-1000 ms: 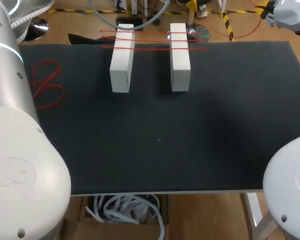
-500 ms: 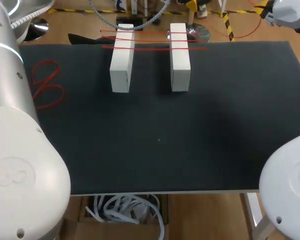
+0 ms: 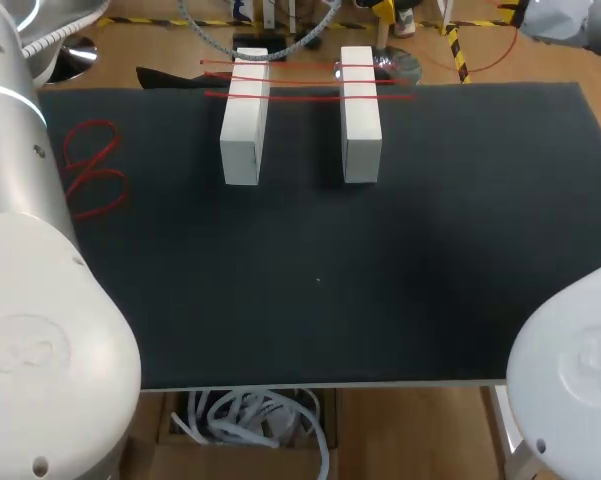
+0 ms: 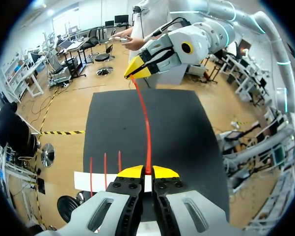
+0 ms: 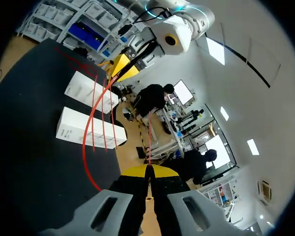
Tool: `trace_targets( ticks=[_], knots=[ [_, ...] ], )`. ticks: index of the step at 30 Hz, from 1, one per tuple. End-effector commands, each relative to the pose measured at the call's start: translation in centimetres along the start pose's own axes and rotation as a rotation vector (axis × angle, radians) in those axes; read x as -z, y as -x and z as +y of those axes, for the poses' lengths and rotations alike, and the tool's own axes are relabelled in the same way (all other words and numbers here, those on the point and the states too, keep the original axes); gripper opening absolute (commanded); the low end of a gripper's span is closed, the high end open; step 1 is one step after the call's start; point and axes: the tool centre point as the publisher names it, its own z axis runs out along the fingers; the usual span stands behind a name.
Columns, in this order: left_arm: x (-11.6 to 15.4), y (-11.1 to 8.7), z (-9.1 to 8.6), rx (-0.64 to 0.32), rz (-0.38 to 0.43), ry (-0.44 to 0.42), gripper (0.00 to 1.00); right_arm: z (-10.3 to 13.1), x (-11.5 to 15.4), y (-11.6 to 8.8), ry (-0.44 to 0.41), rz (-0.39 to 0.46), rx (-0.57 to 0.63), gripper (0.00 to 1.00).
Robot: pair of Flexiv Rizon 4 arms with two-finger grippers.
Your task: Grab the tape and strap the tape.
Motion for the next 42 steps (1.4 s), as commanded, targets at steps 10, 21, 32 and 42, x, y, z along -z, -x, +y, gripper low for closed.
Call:
trace_targets(
  ticks=[10,21,32,42],
  knots=[
    [0.1,0.1,-0.1,0.001,0.003,0.004,0.0,2.3,-0.5,-1.4,-0.216,-0.046,0.081,0.0],
    [0.1,0.1,-0.1,0.001,0.003,0.004,0.0,3.7,-1.6,-2.0,-0.228,-0.048,0.155,0.0],
    [0.1,0.1,-0.1,0.001,0.003,0.004,0.0,5.2,-2.3,-2.6,-0.211,-0.032,0.218,0.0],
    [0.1,0.1,-0.1,0.001,0.003,0.004,0.0,5.7,-2.5,-1.6,-0.218,-0.067,0.276,0.0]
  ],
)
